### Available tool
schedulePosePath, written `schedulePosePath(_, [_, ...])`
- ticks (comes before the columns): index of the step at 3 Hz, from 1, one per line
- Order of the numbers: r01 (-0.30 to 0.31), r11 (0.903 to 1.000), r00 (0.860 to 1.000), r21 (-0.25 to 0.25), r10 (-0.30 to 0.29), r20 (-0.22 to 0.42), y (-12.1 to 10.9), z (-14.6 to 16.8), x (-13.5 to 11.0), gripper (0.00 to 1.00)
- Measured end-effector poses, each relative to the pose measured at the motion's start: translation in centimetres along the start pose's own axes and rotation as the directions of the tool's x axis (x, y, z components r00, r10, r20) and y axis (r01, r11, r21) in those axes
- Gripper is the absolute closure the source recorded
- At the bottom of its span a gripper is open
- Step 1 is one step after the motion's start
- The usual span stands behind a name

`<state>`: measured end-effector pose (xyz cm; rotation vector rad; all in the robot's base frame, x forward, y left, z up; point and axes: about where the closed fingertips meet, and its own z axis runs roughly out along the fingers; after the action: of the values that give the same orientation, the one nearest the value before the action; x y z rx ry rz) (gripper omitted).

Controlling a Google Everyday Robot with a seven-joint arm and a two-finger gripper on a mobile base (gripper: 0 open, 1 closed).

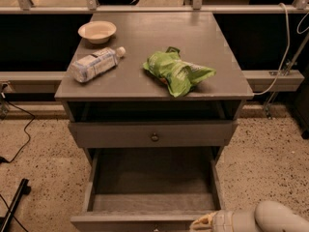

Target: Close middle drawer

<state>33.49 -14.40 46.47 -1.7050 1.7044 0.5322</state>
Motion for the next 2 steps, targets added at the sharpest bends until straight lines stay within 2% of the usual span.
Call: schedulePosePath(2, [0.02, 0.997, 0.999, 0.075, -0.018, -0.037, -0.5, 5.0, 3.6, 1.0])
